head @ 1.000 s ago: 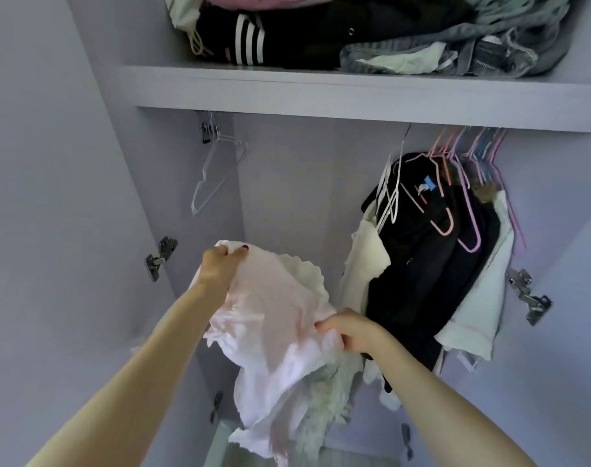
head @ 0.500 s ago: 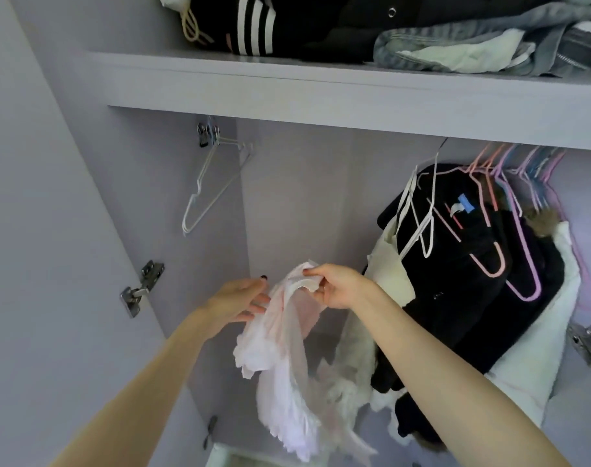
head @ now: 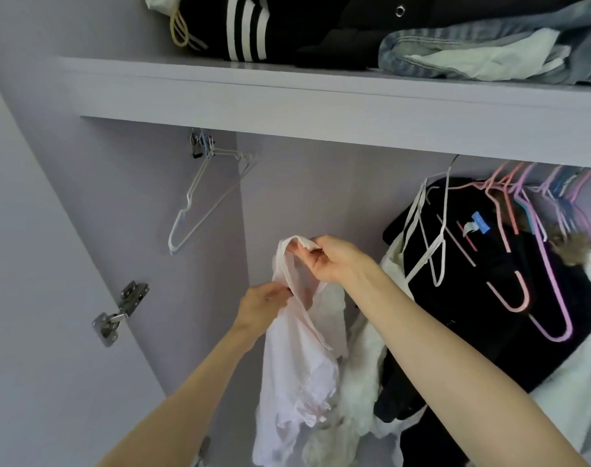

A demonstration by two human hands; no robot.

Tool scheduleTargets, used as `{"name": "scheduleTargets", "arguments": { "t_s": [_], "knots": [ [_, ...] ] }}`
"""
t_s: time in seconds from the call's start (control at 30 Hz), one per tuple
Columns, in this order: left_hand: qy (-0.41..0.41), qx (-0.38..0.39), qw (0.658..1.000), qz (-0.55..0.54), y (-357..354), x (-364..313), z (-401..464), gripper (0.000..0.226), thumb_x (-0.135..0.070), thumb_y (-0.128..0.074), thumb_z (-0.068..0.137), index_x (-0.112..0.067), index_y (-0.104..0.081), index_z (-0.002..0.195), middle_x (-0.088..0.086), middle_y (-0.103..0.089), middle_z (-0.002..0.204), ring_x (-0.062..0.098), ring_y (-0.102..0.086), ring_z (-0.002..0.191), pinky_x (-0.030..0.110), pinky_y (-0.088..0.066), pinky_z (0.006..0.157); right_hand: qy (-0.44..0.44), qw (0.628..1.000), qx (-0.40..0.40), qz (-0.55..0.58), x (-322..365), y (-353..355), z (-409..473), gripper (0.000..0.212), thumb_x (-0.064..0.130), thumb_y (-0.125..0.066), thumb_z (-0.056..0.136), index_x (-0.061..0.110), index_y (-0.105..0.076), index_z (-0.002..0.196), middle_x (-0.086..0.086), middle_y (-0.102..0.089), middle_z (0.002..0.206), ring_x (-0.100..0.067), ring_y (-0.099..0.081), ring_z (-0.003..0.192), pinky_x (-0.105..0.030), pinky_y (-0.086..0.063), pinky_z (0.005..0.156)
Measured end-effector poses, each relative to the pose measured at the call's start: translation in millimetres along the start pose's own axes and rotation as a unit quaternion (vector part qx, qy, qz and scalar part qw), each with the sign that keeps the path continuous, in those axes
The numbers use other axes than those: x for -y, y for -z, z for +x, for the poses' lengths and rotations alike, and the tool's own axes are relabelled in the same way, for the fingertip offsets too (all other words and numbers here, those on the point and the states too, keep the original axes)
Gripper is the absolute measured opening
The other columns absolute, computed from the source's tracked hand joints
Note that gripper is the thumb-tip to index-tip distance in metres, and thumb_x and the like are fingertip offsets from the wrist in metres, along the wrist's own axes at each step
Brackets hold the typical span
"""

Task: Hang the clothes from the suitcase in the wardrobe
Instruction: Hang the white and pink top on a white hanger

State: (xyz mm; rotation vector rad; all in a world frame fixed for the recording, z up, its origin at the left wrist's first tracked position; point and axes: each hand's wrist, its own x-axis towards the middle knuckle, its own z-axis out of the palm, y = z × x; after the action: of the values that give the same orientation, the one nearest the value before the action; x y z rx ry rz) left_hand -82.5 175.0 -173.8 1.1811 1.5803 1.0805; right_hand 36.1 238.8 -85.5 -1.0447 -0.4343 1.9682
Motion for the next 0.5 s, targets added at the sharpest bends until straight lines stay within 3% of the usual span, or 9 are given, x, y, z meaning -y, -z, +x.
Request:
{"name": "scheduleTargets", "arguments": {
  "t_s": [0.03,0.1,0.17,0.27,0.33,0.5],
  "knots": [
    [-0.013,0.013,1.0,0.007,0,-3,2,0.008,-0.018,-0.06,0.089,-0.021,-0.065,0.093,-0.002,-0.065,0.097,0.021,-0.061,0.101,0.028,-0.05,0.08,0.004,1.0,-0.003,0.008,3,1,-1,0.019,-0.018,-0.042,0.087,-0.012,-0.057,0.098,-0.027,-0.054,0.128,-0.03,-0.058,0.117,-0.022,-0.052,0.039],
    [-0.02,0.074,0.996,0.051,-2,-8,4,0.03,-0.027,-0.065,0.085,-0.021,-0.055,0.113,-0.008,-0.057,0.11,0.015,-0.055,0.108,0.025,-0.048,0.082,0.008,0.999,-0.009,0.03,5,4,0,0.032,-0.018,-0.042,0.087,-0.017,-0.051,0.117,-0.029,-0.053,0.128,-0.031,-0.059,0.116,-0.025,-0.053,0.039],
    [-0.013,0.087,0.993,0.077,-4,-9,7,0.039,-0.033,-0.068,0.082,-0.025,-0.048,0.114,-0.01,-0.054,0.109,0.014,-0.053,0.105,0.03,-0.046,0.087,0.006,0.999,-0.016,0.047,3,6,4,0.039,-0.018,-0.045,0.086,-0.019,-0.046,0.125,-0.03,-0.053,0.128,-0.032,-0.059,0.115,-0.03,-0.055,0.043],
    [-0.021,-0.029,0.997,0.066,-7,-1,14,0.01,-0.026,-0.061,0.086,-0.018,-0.054,0.086,-0.003,-0.055,0.083,0.02,-0.054,0.084,0.04,-0.051,0.084,-0.012,0.999,-0.005,0.044,-3,6,1,0.025,-0.019,-0.042,0.086,-0.019,-0.052,0.109,-0.028,-0.056,0.12,-0.036,-0.058,0.115,-0.03,-0.057,0.055],
    [0.0,-0.075,0.996,0.039,-1,5,16,0.022,-0.019,-0.055,0.089,-0.015,-0.047,0.068,-0.001,-0.046,0.069,0.022,-0.044,0.073,0.035,-0.046,0.073,-0.005,1.0,-0.001,0.01,-4,9,-5,0.017,-0.019,-0.038,0.087,-0.014,-0.054,0.091,-0.029,-0.055,0.106,-0.036,-0.058,0.113,-0.028,-0.056,0.053],
    [-0.012,-0.092,0.996,0.012,18,8,13,0.028,-0.015,-0.05,0.094,-0.02,-0.053,0.067,0.001,-0.047,0.064,0.018,-0.039,0.064,0.028,-0.034,0.059,0.048,0.997,-0.034,-0.048,2,28,-3,0.014,-0.003,-0.044,0.094,-0.002,-0.051,0.083,-0.018,-0.056,0.086,-0.027,-0.059,0.072,-0.029,-0.054,0.044]
  ]
}}
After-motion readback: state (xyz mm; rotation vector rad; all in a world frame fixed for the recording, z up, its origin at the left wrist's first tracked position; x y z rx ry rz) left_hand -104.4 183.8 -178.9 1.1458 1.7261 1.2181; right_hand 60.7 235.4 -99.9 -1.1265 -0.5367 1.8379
